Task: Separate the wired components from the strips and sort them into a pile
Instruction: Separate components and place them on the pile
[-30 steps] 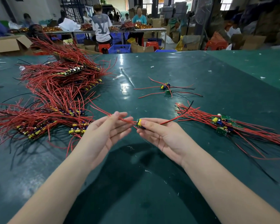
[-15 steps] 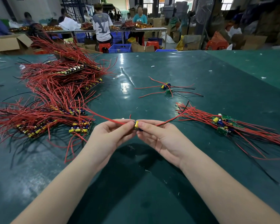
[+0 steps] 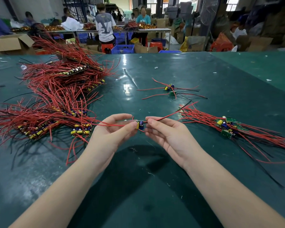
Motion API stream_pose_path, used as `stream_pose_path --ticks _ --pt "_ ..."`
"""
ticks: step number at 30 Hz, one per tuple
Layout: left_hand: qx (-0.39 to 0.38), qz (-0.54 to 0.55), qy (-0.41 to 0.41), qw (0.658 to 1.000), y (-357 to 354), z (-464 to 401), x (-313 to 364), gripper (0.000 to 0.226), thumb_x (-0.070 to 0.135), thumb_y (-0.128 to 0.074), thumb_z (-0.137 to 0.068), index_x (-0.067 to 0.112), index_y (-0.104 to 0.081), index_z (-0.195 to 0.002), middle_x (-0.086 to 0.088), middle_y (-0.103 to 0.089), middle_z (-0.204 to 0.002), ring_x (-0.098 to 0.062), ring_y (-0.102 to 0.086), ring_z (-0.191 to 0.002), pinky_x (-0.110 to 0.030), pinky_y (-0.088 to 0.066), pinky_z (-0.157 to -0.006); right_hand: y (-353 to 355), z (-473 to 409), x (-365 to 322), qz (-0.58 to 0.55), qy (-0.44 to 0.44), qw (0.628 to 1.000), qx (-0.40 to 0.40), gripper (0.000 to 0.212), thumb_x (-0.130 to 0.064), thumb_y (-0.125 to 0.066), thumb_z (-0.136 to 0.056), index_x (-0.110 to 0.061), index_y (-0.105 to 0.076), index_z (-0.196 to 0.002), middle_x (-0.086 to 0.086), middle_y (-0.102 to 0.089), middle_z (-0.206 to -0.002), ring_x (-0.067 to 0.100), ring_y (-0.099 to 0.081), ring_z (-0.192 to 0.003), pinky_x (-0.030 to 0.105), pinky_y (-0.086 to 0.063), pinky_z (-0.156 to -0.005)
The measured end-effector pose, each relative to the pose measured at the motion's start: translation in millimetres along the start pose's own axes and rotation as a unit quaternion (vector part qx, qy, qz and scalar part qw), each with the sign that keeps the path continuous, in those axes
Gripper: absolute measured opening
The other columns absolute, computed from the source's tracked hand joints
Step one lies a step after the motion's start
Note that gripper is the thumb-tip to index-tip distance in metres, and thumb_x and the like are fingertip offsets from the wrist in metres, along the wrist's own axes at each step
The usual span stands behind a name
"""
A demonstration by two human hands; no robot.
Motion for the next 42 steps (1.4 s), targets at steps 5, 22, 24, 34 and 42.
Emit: stream_pose_path --ticks 5,22,24,34,42 --pt "0.005 -0.018 0.01 1.0 -1 2 -1 0.032 0.027 -0.081 -0.051 0.014 -0.078 -0.08 -0.011 -0.074 -0.086 -0.016 -0.07 -0.075 -0.022 -0.057 -0.079 -1 1 -3 0.038 0.023 0.999 -0.006 0.011 0.001 -0.064 -0.086 -0.005 -0.073 -0.083 0.013 -0.074 -0.085 0.017 -0.071 -0.074 0.02 -0.055 -0.067" --pt "0.025 -0.027 -0.033 0.999 2 2 7 0.021 0.025 -0.077 -0.059 0.014 -0.077 -0.077 -0.007 -0.074 -0.081 -0.014 -0.069 -0.076 -0.018 -0.055 -0.073 8 0 -15 0.021 0.085 0.994 0.06 0.011 0.001 -0.063 -0.088 -0.006 -0.07 -0.082 0.007 -0.068 -0.077 0.018 -0.068 -0.066 0.022 -0.056 -0.064" --pt "0.019 -0.035 -0.039 0.998 1 3 9 0.022 0.027 -0.077 -0.059 0.014 -0.076 -0.077 -0.007 -0.075 -0.082 -0.013 -0.069 -0.076 -0.018 -0.055 -0.072 9 1 -17 0.023 0.095 0.993 0.07 0.012 0.001 -0.064 -0.087 -0.008 -0.07 -0.081 0.005 -0.068 -0.076 0.017 -0.068 -0.065 0.022 -0.055 -0.063" --pt "0.019 0.004 -0.03 0.999 1 3 11 0.025 0.015 -0.071 -0.067 0.003 -0.069 -0.089 -0.005 -0.074 -0.08 -0.014 -0.071 -0.079 -0.016 -0.054 -0.071 19 1 -26 -0.026 0.094 0.989 0.109 0.013 -0.003 -0.069 -0.085 -0.013 -0.07 -0.077 0.003 -0.068 -0.077 0.013 -0.067 -0.062 0.019 -0.054 -0.06" --pt "0.036 0.057 0.008 0.998 8 -1 8 0.021 0.012 -0.069 -0.068 0.002 -0.069 -0.086 -0.006 -0.074 -0.08 -0.013 -0.071 -0.075 -0.013 -0.053 -0.066 20 -2 -27 -0.103 0.081 0.987 0.087 0.021 0.003 -0.069 -0.081 -0.012 -0.073 -0.067 0.004 -0.071 -0.074 0.014 -0.067 -0.063 0.018 -0.054 -0.058"
Point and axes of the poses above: each hand's wrist, its own z-axis away from the middle knuckle, its own y-axis out of the back of the hand, x = y × z, the point moved 7 cm from there along -z, towards the middle knuckle
